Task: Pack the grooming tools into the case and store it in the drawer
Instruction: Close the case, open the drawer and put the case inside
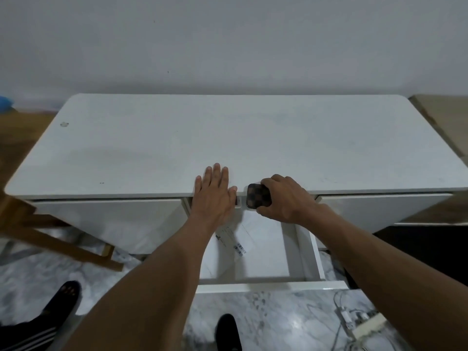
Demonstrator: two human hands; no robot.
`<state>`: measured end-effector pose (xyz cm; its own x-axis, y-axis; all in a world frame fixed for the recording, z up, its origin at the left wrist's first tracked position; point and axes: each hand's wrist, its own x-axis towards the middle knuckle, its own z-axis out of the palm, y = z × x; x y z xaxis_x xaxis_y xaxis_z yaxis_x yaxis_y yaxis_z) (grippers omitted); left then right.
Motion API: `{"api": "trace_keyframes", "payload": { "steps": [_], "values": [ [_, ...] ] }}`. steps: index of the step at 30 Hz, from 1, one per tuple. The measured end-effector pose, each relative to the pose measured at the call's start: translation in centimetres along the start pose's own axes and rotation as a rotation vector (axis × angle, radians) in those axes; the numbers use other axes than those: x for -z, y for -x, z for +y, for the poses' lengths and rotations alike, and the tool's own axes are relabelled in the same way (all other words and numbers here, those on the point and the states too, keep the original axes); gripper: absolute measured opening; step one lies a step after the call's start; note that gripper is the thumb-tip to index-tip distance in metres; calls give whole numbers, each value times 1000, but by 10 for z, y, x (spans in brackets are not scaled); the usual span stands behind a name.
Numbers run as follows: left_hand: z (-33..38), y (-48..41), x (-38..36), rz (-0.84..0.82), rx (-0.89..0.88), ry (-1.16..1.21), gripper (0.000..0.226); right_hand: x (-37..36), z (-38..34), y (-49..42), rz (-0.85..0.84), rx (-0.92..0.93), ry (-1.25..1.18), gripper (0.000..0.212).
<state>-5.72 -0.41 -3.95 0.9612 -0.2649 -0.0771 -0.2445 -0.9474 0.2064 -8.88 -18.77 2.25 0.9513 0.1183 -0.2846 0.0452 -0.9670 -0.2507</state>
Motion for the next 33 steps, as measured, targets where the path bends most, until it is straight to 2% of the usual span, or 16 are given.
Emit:
{"api": "trace_keyframes", "payload": {
  "steps": [8,26,33],
  "values": [
    [3,1,-8,47,32,-8,58,-42,0,25,-46,80,17,62],
    [5,-4,-33,265,76,9,61,-129,4,-57,-284,-59,-4,58],
    [2,-7,-38,293,79,-2,60,-151,10,-79,-300,-91,8,71]
  ]
}}
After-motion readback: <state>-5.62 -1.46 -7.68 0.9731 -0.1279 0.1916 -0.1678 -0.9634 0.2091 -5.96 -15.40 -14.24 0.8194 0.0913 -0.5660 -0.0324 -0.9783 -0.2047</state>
